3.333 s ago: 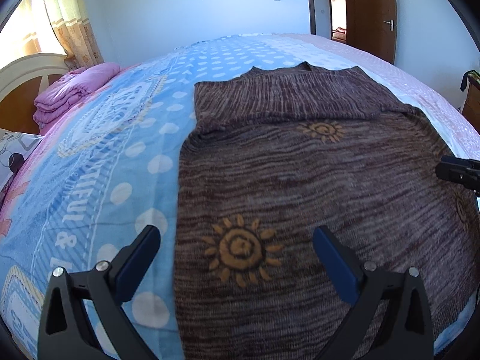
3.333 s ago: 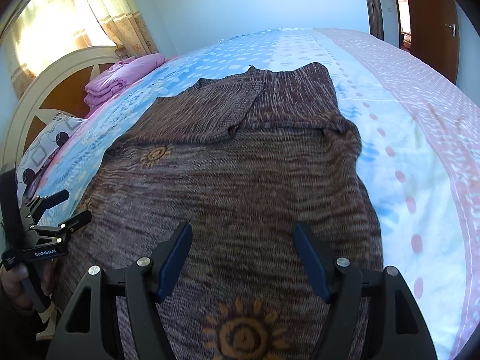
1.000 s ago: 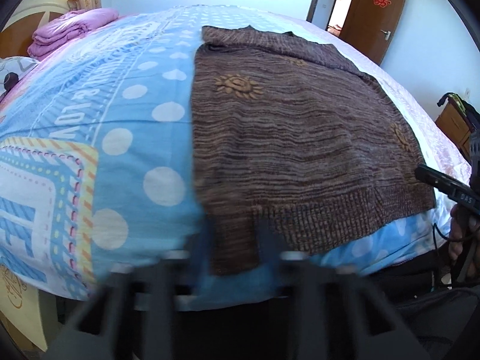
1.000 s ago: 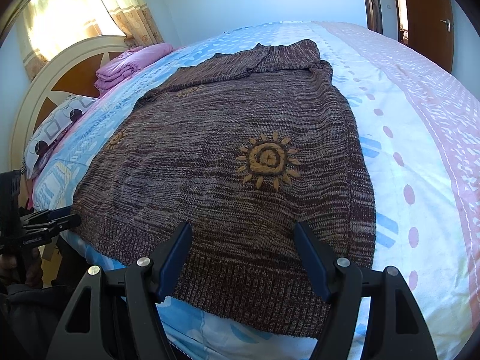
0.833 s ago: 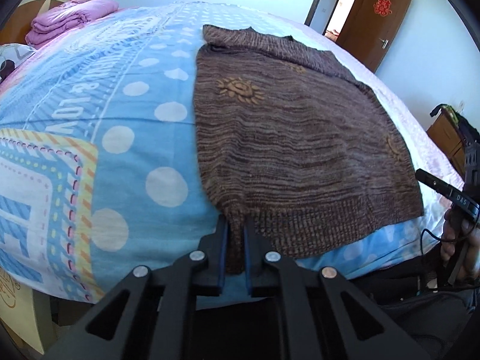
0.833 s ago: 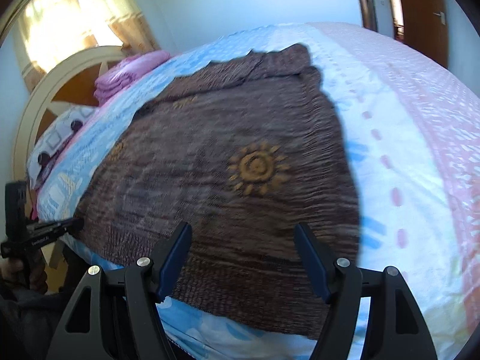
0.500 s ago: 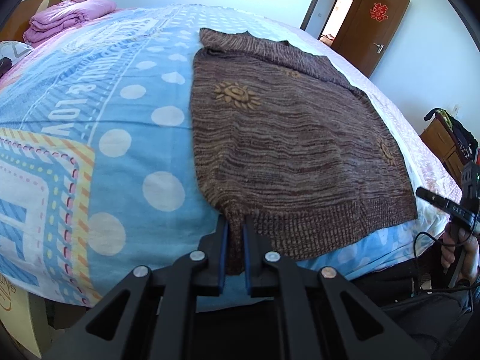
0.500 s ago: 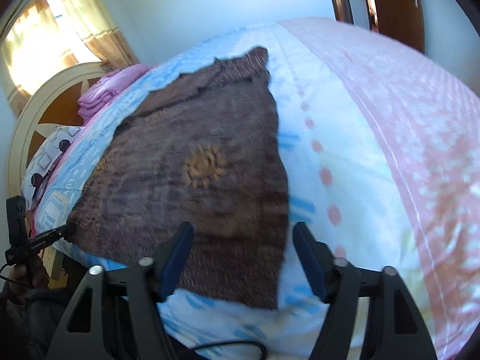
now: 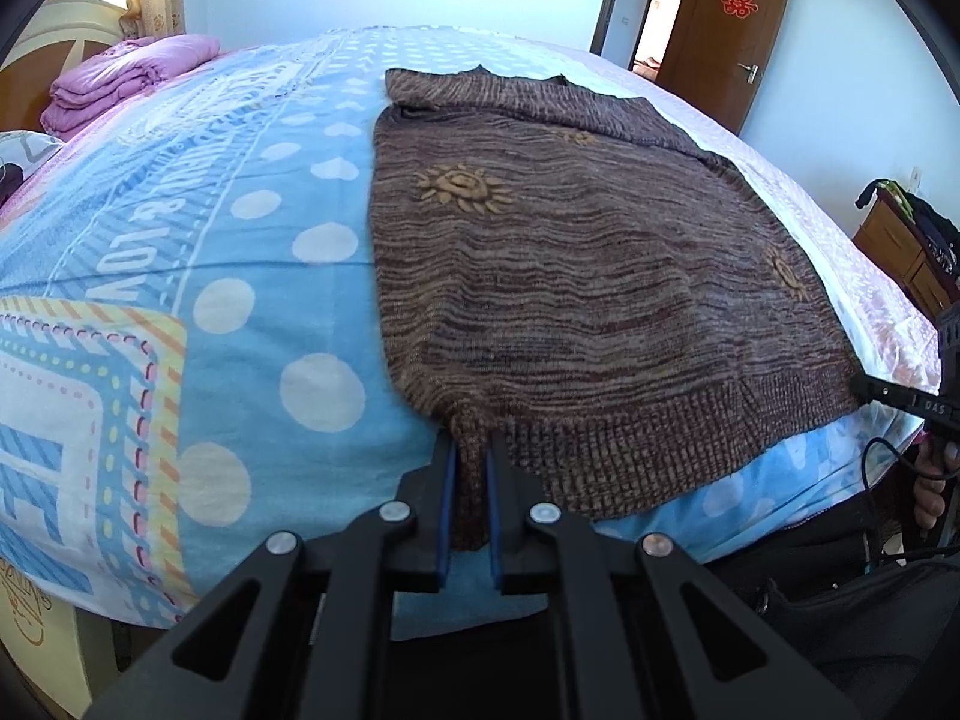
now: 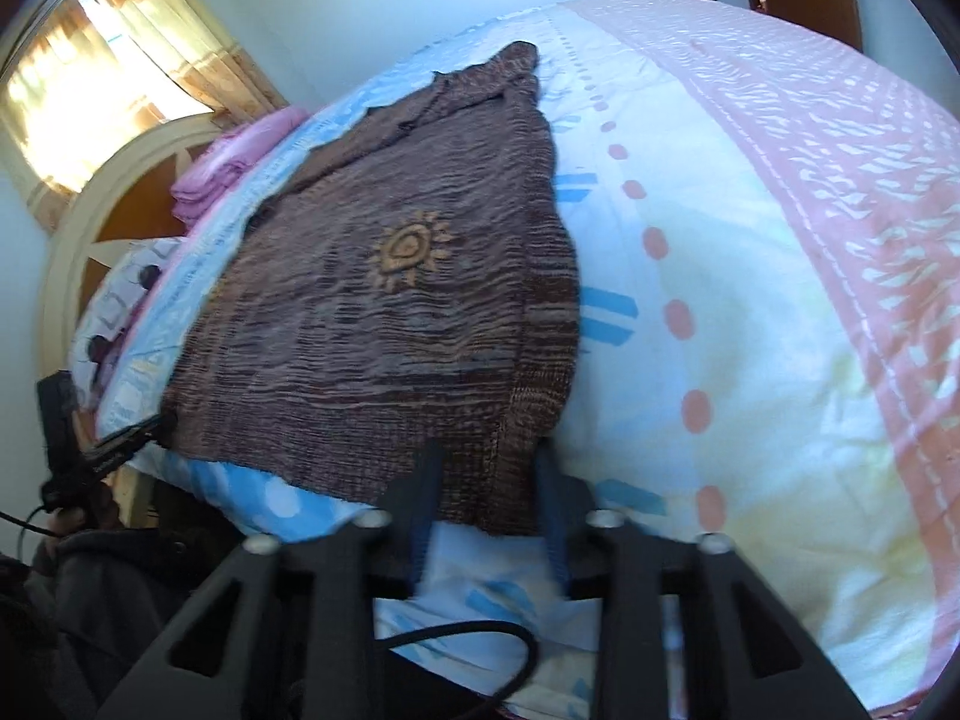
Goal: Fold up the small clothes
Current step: 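Grasp the sweater hem with the left tool while the right tool grasps it too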
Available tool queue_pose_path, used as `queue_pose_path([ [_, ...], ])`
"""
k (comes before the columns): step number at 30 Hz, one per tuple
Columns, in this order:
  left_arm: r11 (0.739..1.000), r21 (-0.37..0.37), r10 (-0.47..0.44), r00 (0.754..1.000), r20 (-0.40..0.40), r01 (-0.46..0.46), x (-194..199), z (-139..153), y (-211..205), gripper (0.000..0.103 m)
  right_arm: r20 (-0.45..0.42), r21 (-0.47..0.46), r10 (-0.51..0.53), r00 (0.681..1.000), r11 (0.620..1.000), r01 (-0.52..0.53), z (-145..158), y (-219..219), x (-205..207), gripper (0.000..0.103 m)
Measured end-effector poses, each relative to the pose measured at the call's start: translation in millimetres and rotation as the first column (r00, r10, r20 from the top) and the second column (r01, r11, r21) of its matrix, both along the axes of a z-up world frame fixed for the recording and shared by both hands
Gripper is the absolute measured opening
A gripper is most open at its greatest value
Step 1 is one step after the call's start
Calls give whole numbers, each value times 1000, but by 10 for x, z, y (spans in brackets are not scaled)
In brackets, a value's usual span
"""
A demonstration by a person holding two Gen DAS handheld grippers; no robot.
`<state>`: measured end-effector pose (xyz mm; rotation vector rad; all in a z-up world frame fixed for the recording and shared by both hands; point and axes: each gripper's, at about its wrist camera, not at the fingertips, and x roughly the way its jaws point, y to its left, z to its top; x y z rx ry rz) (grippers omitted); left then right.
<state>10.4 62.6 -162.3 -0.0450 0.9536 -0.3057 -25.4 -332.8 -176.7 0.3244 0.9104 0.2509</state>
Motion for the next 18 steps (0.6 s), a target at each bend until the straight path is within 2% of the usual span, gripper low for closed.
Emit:
queue_pose_path([
  [2,1000,-6,3,1000,-2,-3,0,-13,2,11,-2,12,-3,1000,1000,3,-41,-22,1,11],
  [7,1000,-16,11,1000,-8,-12,8,-28,13,14,-19,131,-20,1000,991,23,-83,-152,-1,11],
  [9,999,-32,0,1000,-10,-1,10,-20,21,10,-13,130,-16,1000,991,17,-81,-139,-9,11],
  [10,999,-43,-3,1000,-10,3,11,-5,36,9,-2,110,-6,1000,994,6,-59,-114,-17,11],
  [11,998,-59,-8,1000,-13,7,19,11,58,9,17,98,6,1000,995,-7,-22,-88,-35,7],
  [14,990,-140,0,1000,-16,-3,33,90,159,9,120,174,1,993,984,-22,167,-160,-123,5],
  [18,980,-197,16,1000,-5,-17,78,174,255,9,136,183,-46,990,983,21,199,-273,-145,5],
])
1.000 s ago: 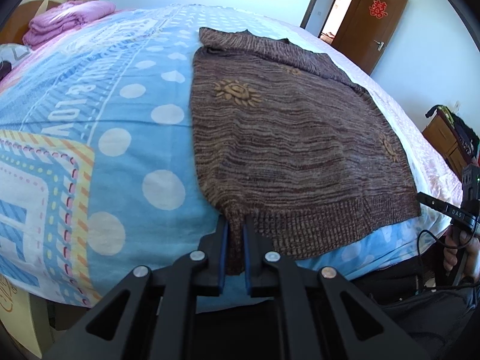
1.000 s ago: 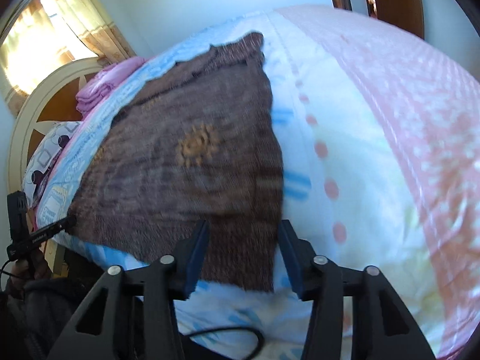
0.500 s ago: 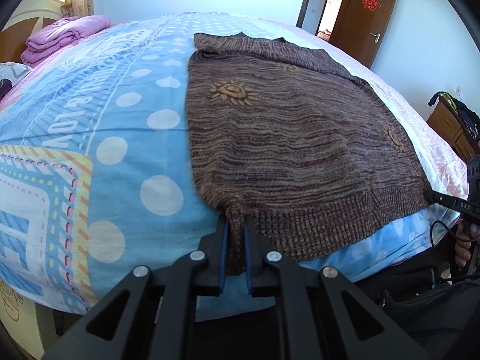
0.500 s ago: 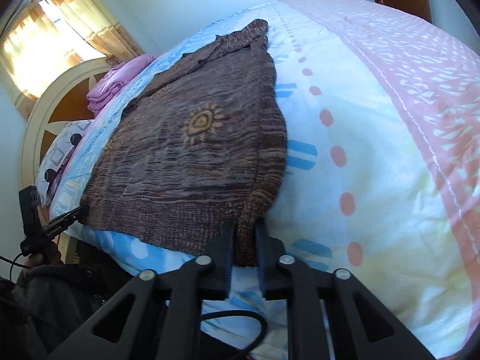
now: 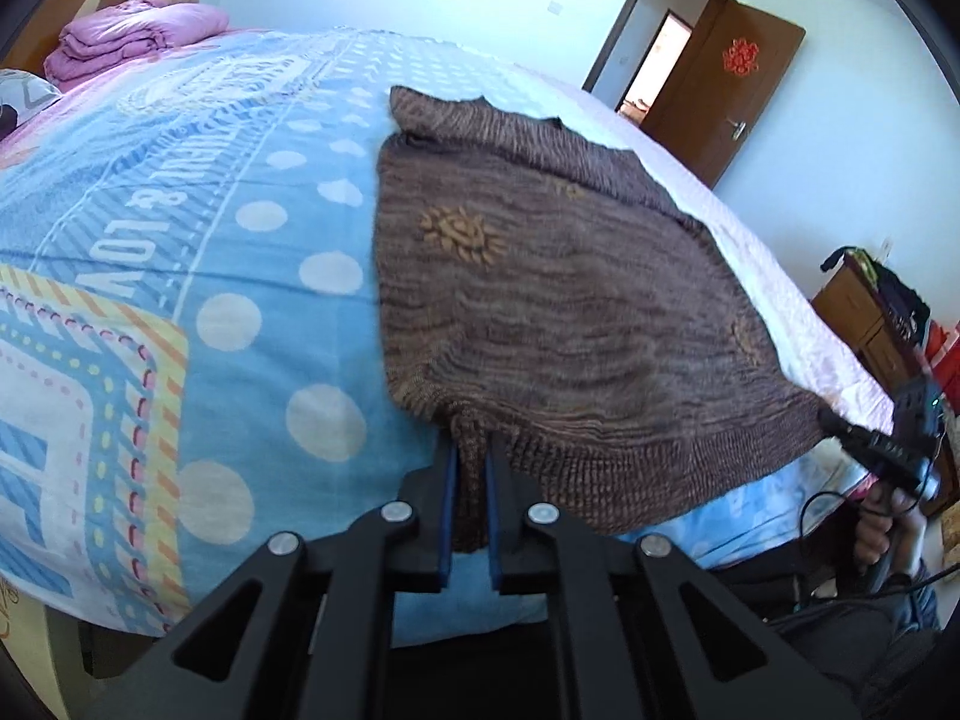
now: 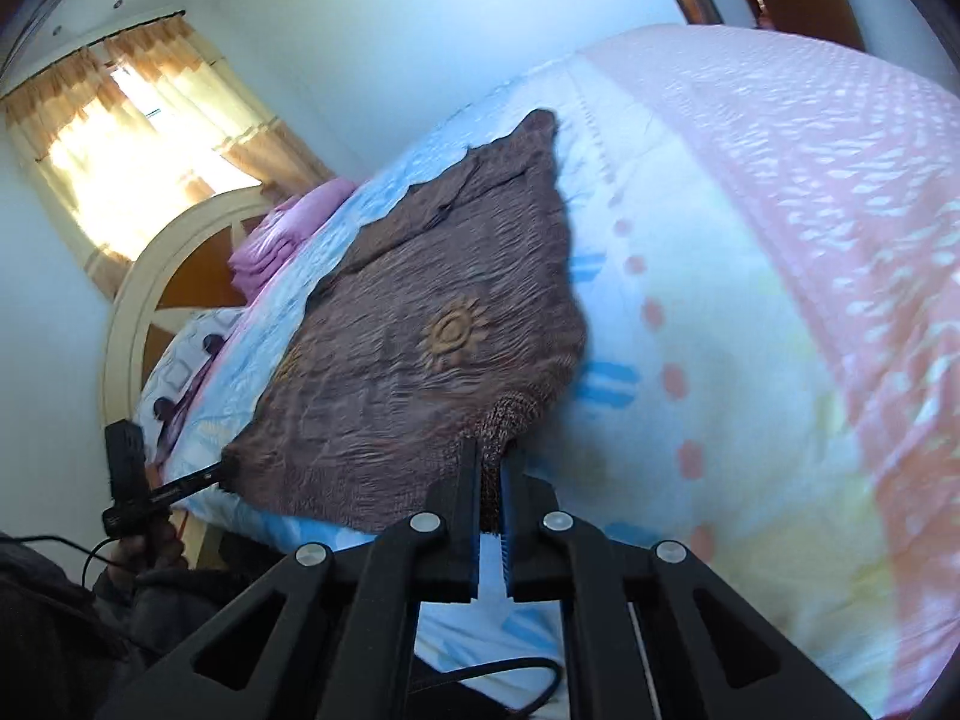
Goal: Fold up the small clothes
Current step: 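Grasp the sweater hem with the left tool while the right tool grasps it too, then lift the hem with both tools and fold it toward the collar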
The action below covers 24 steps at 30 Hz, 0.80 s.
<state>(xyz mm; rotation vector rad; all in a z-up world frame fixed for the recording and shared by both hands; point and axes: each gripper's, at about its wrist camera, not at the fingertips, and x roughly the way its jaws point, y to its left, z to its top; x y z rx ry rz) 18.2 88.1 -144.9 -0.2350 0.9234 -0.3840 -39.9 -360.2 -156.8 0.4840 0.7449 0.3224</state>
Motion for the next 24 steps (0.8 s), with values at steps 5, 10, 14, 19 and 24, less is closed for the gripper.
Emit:
queue_pose_path([
  [5,1000,-27,-5,1000,27,6,20,128,12,9,40,14,-7,999,1000,6,92,13,12,5],
  [10,999,-40,-22,998,54,24,132,233,-47,9,104,18,-2,995,1000,1,342,21,119,5],
  [14,996,-86,-10,997,77,16,281,352,-24,9,140,15,-7,990,1000,5,533,46,257,5],
  [19,991,-134,9,994,111,6,488,520,25,9,178,6,-9,984,1000,8,735,96,407,5],
  [24,984,-180,38,990,137,-13,661,641,112,8,205,14,-24,979,1000,22,885,83,547,5],
])
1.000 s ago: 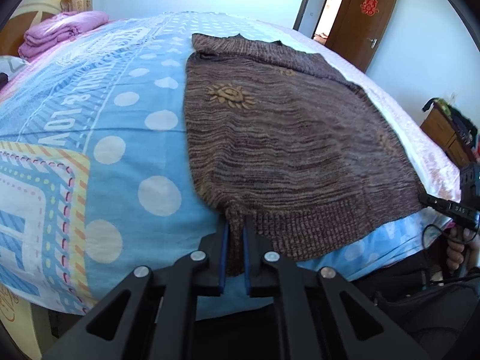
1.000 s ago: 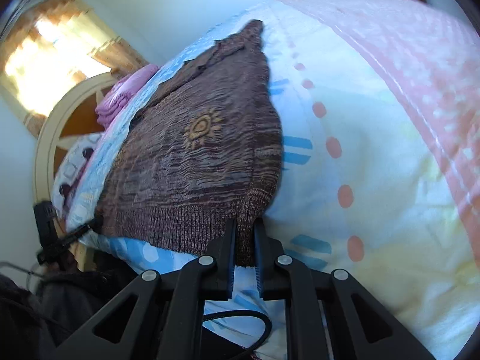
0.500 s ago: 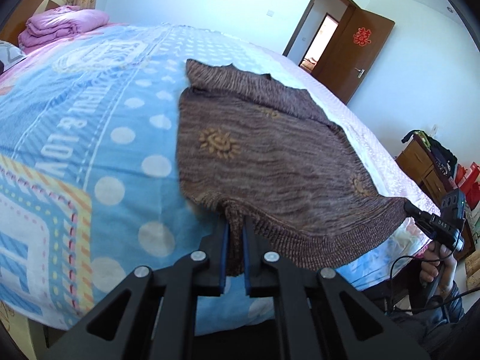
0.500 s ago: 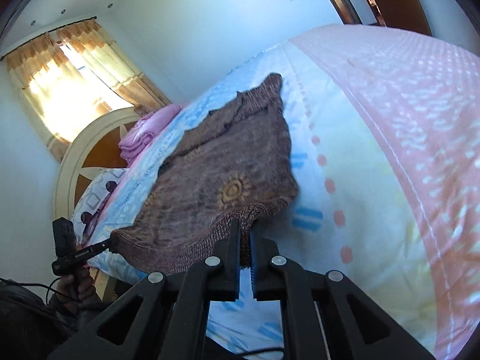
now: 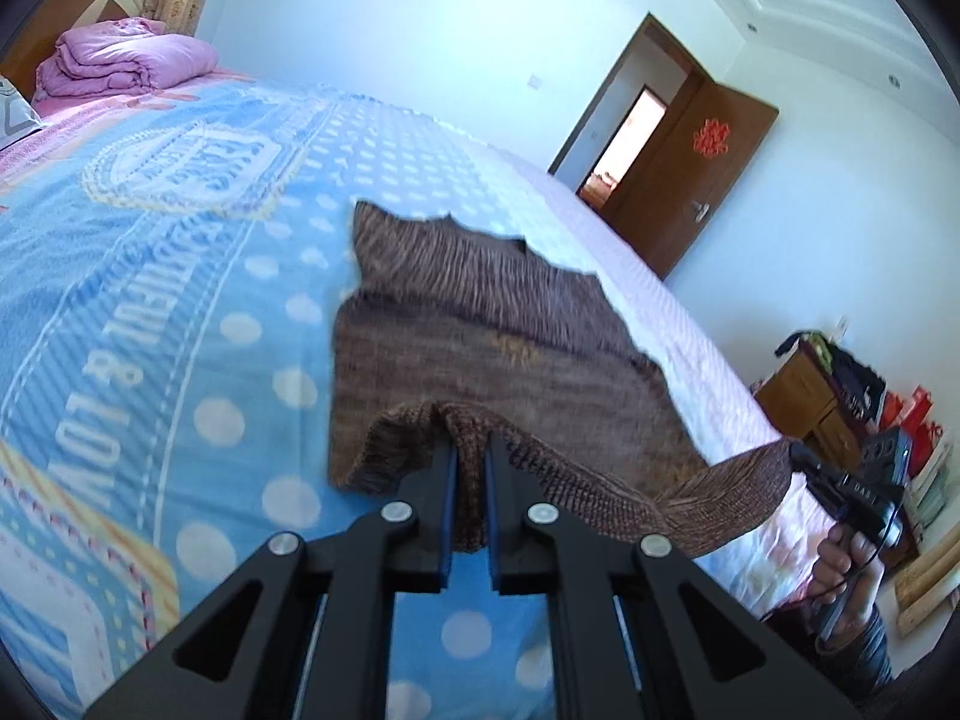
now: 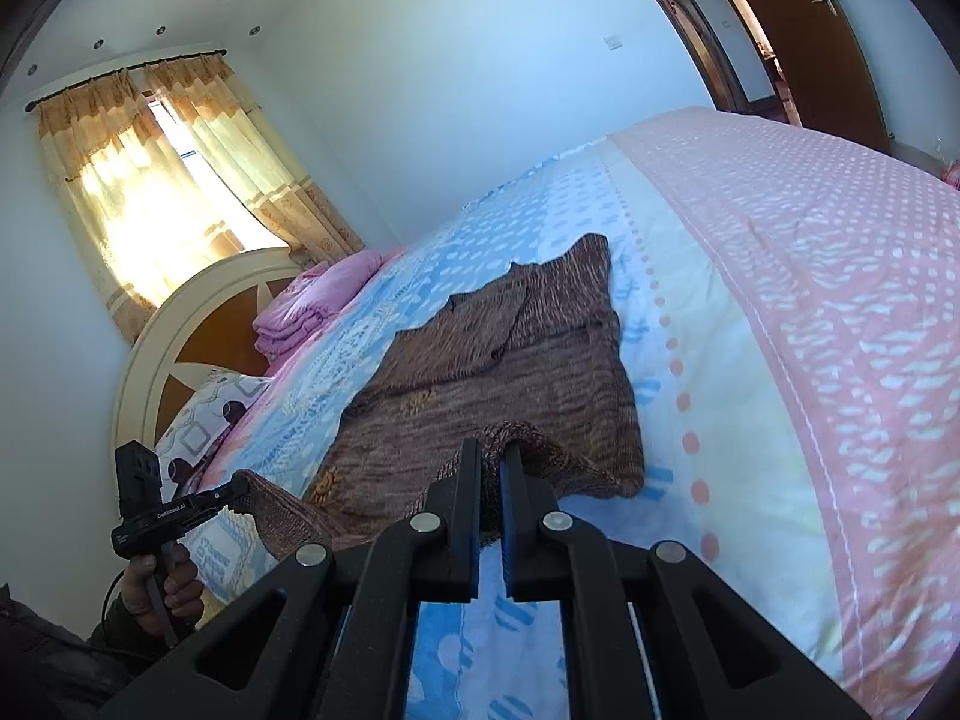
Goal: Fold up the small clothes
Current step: 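Lift the hem with both tools and fold it toward the collar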
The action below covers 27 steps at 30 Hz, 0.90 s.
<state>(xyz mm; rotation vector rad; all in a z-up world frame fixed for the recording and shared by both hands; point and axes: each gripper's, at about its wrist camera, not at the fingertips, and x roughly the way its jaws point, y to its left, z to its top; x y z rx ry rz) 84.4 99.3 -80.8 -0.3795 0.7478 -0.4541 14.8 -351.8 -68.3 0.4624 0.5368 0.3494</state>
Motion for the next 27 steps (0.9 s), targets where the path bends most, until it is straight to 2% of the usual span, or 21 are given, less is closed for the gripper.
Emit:
queue_pose_path([
  [5,1000,-7,18,999,47,-18,193,141,6,8,37,8,-21,999,1000,21,175,-48,176,5],
  [12,998,-49,33,996,84,-29,504,323,24,8,85,6,-26,996,1000,26,441,-23,497,5],
  [18,997,-56,49,993,110,-43,794,428,3,8,117,-1,-30,993,1000,31,671,-6,837,5],
  [27,997,-24,72,989,126,-70,1298,493,-61,8,117,-34,-38,992,999,42,819,46,1376,5],
])
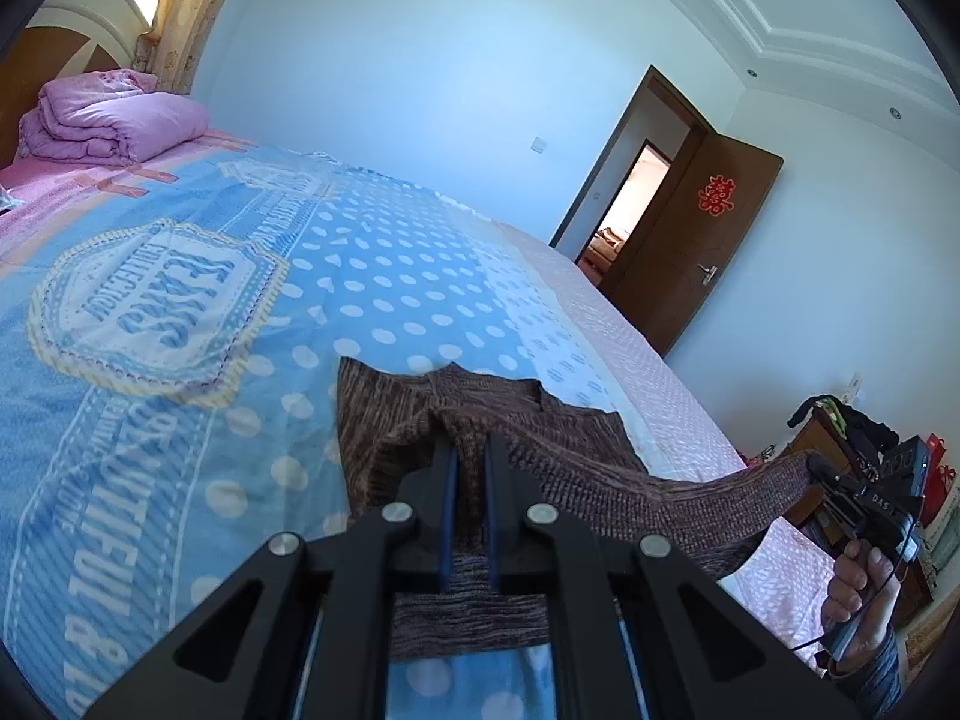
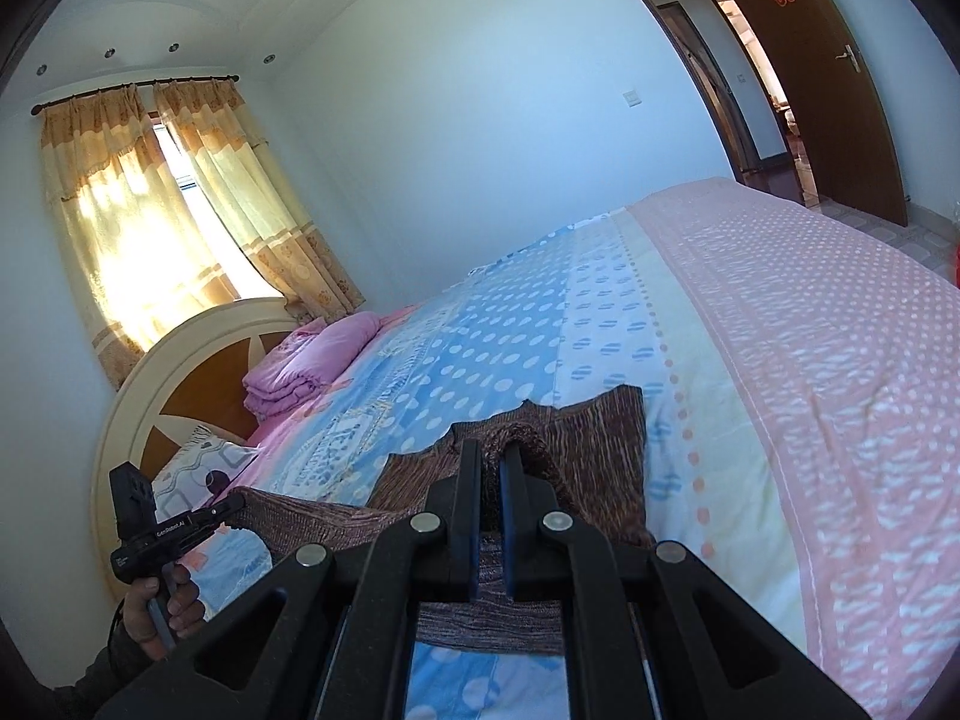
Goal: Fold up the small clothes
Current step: 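Lift the hem with both tools and fold it toward the collar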
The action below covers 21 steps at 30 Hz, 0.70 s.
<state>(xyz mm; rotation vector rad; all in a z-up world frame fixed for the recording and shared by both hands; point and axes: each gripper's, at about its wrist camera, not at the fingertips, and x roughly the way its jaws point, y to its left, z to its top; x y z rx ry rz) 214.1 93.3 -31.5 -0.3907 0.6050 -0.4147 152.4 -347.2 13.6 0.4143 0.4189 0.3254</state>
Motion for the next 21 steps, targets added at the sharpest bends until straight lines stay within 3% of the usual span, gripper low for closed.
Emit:
queue_pose_path([
  [10,999,31,37,998,-51,-35,660,-300,-78,8,-79,-32,-44,996,999,42,-182,-61,809,5],
  [14,998,54,26,995,-94,-21,891,-500,-159,8,-150,-36,-60,987,998,55,-439,-111,1195,5],
  [21,985,173,38,987,-157,-11,1239,-797,-325,11,-284,-68,-80,955,996,64,-942,-149,1731,5],
])
